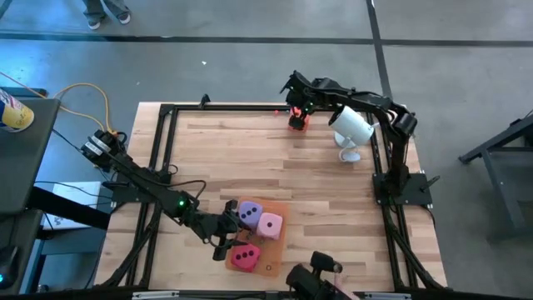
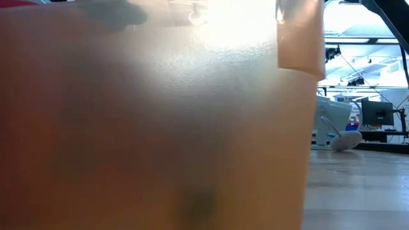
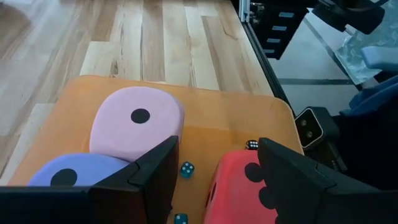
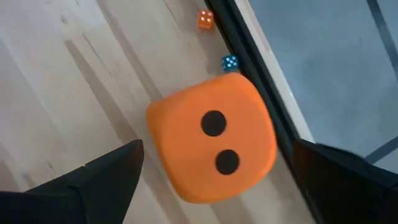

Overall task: Pick & Place Dice
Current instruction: Put the large orange dice into the orange bin

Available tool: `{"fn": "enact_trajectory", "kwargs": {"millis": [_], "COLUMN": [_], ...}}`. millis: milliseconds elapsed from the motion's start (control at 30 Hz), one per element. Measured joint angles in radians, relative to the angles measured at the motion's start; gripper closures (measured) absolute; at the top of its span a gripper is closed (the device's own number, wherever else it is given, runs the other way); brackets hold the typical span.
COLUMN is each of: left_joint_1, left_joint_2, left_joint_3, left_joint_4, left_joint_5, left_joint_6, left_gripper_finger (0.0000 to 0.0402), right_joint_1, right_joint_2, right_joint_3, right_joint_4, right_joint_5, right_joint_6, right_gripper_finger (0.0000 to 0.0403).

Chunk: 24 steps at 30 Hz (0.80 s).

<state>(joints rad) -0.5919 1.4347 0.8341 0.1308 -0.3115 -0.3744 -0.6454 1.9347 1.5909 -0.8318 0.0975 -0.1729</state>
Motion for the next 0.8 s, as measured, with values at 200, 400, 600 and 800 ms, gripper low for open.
{"fn": "enact_trajectory", "kwargs": {"millis": [200,400,600,800], "left_joint_1": [0.002,0.021,0.038,0.040], "left_joint_2": [0.000,0.000,0.000,0.000], "left_joint_3": [0.000,0.000,0.000,0.000], "left_joint_4": [0.001,0.001,0.002,0.001], "left_joint_5": [-0.001,-0.002,-0.004,-0.004], "left_joint_6": [0.000,0.000,0.000,0.000], "left_gripper_finger": [0.0188,0.0188,0.0188,0.0188], "right_joint_1": [-0.023,-0.036,-0.042,-0.042], "right_joint_2": [0.003,0.032,0.034,0.034], "right_joint_3": [0.000,0.000,0.000,0.000], "right_joint_4": [0.009,0.015,0.016,-0.002], "right_joint_5": [-0.002,-0.013,-0.086,-0.096], "right_joint_6": [-0.104,-0.144,-0.172,-0.176], "right_gripper_finger": [0.0003,0.0003,0.0003,0.0003]}}
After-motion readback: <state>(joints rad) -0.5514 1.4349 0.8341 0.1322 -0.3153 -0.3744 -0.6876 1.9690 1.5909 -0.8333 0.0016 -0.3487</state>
